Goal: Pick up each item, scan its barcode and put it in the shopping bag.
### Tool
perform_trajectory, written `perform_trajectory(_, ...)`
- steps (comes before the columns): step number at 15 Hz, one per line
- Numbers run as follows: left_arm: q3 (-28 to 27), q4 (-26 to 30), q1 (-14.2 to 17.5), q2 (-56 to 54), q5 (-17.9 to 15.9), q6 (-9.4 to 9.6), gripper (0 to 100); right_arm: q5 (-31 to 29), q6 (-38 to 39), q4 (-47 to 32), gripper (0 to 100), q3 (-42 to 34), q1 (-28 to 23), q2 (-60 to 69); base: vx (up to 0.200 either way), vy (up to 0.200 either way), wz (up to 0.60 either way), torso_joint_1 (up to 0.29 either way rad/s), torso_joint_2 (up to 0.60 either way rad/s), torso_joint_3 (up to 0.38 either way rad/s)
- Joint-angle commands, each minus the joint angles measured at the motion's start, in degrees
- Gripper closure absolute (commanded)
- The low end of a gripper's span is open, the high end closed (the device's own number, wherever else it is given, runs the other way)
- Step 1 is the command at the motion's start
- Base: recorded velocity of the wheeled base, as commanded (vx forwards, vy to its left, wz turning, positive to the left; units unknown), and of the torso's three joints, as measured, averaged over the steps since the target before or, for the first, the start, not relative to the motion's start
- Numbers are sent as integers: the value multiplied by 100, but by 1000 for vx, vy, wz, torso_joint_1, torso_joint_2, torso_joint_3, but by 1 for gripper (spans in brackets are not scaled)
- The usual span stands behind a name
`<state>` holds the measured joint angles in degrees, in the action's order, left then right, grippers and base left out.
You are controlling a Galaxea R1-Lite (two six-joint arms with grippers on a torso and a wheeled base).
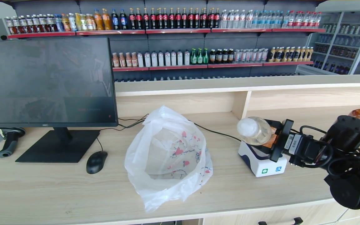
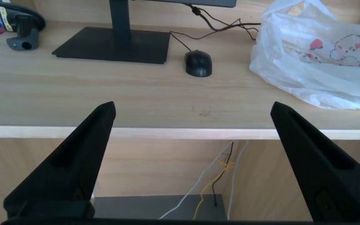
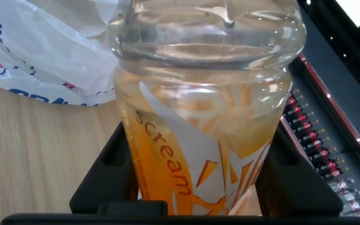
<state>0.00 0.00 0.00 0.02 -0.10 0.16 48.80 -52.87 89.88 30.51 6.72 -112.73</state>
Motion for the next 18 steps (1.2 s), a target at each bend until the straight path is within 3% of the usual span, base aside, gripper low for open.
perform_trajectory(1, 0, 0, 0, -2, 1, 2, 0, -2, 5, 12, 100, 34, -4, 14, 0, 0, 0, 0, 0, 0)
perform_trajectory(6, 0, 0, 0, -2, 1, 2, 0, -107, 383, 12, 100, 104, 58, 357, 0, 0, 0, 0, 0, 0)
perform_trajectory(8, 0, 0, 0, -2, 1, 2, 0, -503, 769, 12, 100, 122, 58, 647, 0, 0, 0, 0, 0, 0)
perform_trajectory(11, 0, 0, 0, -2, 1, 2, 0, -1672, 1692, 12, 100, -256, 339, 1209, 0, 0, 0, 0, 0, 0)
perform_trajectory(13, 0, 0, 0, -2, 1, 2, 0, -3245, 2580, 12, 100, -582, 673, 1772, 0, 0, 0, 0, 0, 0)
perform_trajectory(14, 0, 0, 0, -2, 1, 2, 0, -3720, 2905, 12, 100, -511, 805, 1903, 0, 0, 0, 0, 0, 0)
perform_trajectory(18, 0, 0, 0, -2, 1, 2, 0, -4599, 3907, 12, 100, -256, 989, 2000, 0, 0, 0, 0, 0, 0)
